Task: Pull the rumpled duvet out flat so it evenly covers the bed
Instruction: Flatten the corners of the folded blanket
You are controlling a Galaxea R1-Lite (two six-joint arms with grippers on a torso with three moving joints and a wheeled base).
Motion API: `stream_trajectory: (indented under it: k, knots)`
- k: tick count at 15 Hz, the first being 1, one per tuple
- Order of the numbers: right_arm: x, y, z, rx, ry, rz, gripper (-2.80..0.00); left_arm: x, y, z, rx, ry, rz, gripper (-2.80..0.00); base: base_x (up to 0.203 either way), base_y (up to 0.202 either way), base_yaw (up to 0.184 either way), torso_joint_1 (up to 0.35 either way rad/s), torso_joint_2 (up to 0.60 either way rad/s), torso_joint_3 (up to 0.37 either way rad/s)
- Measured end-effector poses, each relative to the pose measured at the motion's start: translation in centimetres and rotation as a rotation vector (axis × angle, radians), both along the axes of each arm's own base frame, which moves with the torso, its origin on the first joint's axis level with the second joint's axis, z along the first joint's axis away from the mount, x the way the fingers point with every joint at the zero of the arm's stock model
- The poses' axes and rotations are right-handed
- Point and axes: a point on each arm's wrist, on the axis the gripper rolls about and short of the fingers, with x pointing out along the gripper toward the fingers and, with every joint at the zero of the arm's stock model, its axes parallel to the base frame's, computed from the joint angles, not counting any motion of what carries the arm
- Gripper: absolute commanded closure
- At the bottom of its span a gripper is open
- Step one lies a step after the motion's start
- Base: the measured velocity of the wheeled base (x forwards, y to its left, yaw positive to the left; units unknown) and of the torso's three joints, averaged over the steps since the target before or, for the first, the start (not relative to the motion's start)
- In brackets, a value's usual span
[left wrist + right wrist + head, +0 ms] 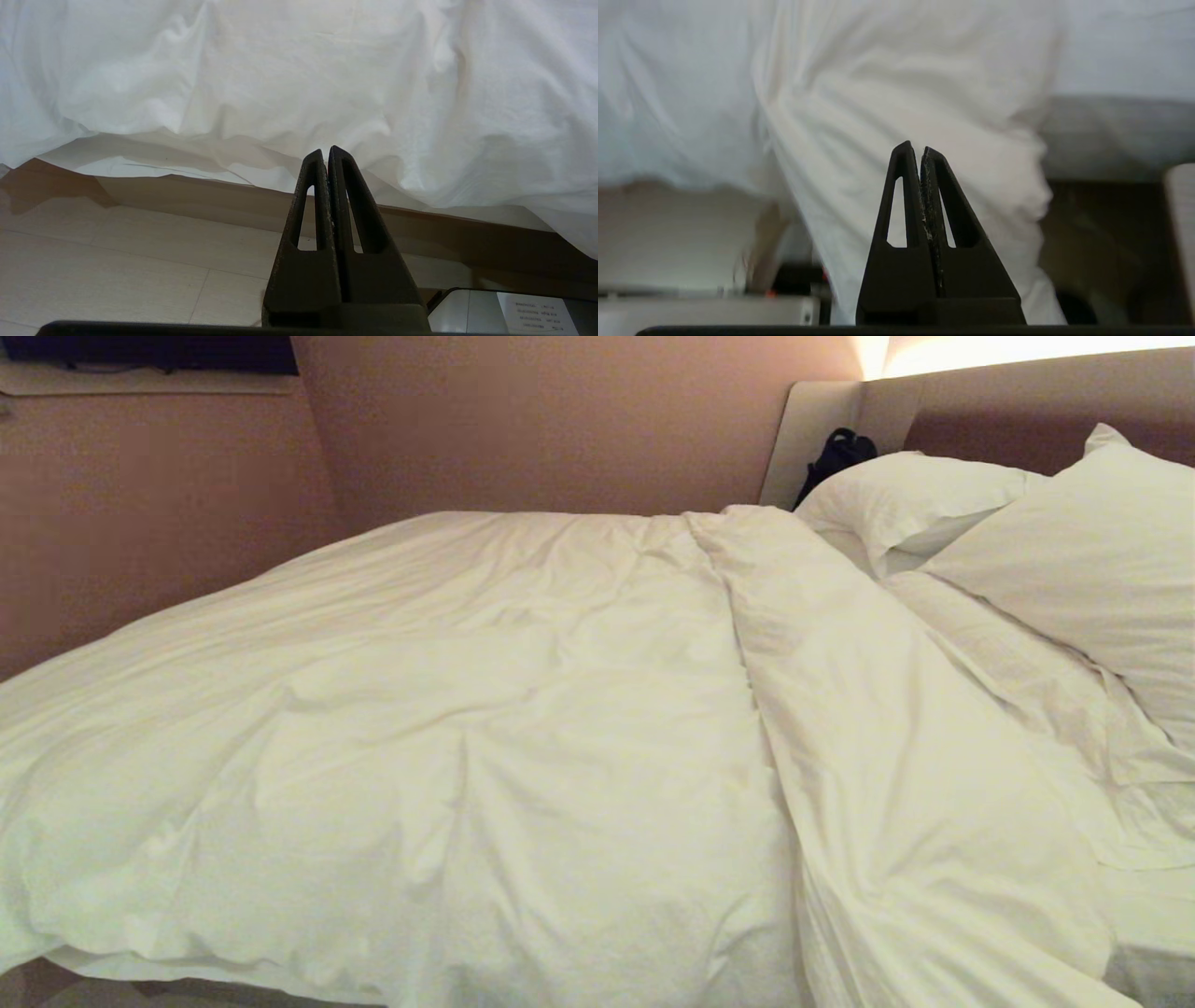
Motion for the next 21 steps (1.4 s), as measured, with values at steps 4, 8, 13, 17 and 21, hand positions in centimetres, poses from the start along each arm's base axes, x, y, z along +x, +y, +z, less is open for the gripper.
stream_trajectory:
  k: [4,8,13,17,21]
  knots:
    - [-3.1,-1.6,-1.2,-0.037,-0.138,-0.249,0.00,0.0,0.0,0.0,0.000,0.000,0.000,0.00,0.000,0.000,0.000,0.000,0.00,0.000]
    - [-4.6,-1.9,-2.9,-0.133,-0.188,-0.444,0.00,0.0,0.0,0.0,0.000,0.000,0.000,0.00,0.000,0.000,0.000,0.000,0.00,0.000]
    - [-5.6,-1.6,-2.5,-0.209,-0.212,-0.614,0.00,0.0,0.0,0.0,0.002,0.000,0.001,0.00,0.000,0.000,0.000,0.000,0.00,0.000]
    - [-5.0,-1.3,-4.4,-0.262,-0.127,-0.650,0.00,0.0,0.0,0.0,-0.004,0.000,0.001,0.00,0.000,0.000,0.000,0.000,0.00,0.000]
    - [-5.3,-0.9,-4.0,-0.284,-0.123,-0.768,0.00,0.0,0.0,0.0,-0.001,0.001,-0.002,0.00,0.000,0.000,0.000,0.000,0.00,0.000]
